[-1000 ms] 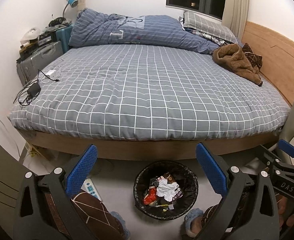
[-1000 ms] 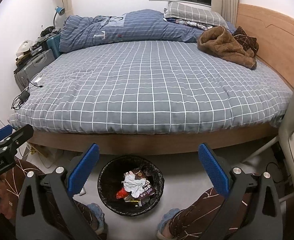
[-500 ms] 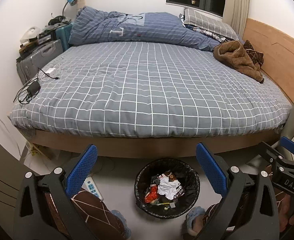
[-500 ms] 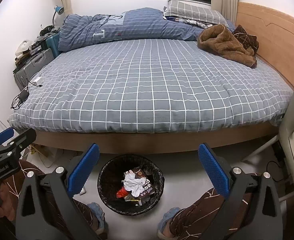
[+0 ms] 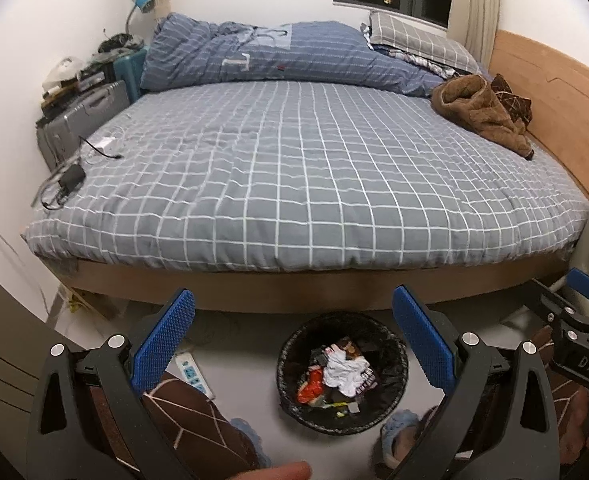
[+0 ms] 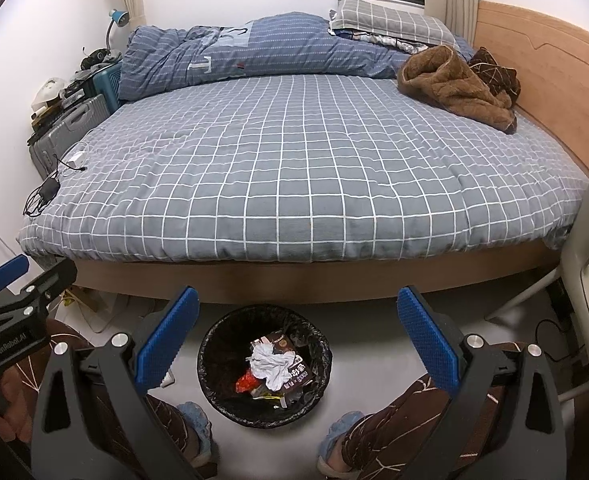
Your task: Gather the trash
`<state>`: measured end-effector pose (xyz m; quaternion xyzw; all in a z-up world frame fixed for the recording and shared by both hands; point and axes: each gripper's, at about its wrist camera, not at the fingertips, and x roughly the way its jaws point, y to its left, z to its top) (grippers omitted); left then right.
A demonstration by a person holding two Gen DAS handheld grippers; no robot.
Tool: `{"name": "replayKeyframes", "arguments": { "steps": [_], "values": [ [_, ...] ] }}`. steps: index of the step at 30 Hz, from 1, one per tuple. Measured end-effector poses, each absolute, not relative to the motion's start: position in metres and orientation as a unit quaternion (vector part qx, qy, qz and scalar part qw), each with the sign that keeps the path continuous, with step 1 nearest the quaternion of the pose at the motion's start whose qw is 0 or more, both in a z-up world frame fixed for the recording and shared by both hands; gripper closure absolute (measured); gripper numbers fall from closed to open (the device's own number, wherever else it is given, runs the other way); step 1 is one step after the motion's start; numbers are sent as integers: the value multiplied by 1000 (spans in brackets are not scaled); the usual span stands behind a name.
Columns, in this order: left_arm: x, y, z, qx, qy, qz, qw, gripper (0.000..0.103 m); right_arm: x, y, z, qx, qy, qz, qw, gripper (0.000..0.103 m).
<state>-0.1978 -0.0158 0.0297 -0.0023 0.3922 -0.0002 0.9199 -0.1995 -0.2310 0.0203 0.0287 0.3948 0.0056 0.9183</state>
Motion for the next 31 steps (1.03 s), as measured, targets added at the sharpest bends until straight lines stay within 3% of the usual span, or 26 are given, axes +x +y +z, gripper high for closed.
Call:
{"name": "replayKeyframes", "arguments": {
  "steps": [31],
  "values": [
    [-201, -21, 28, 12, 382, -10, 924, 6, -199, -235, 20, 21, 390, 11, 920, 8]
  ]
}}
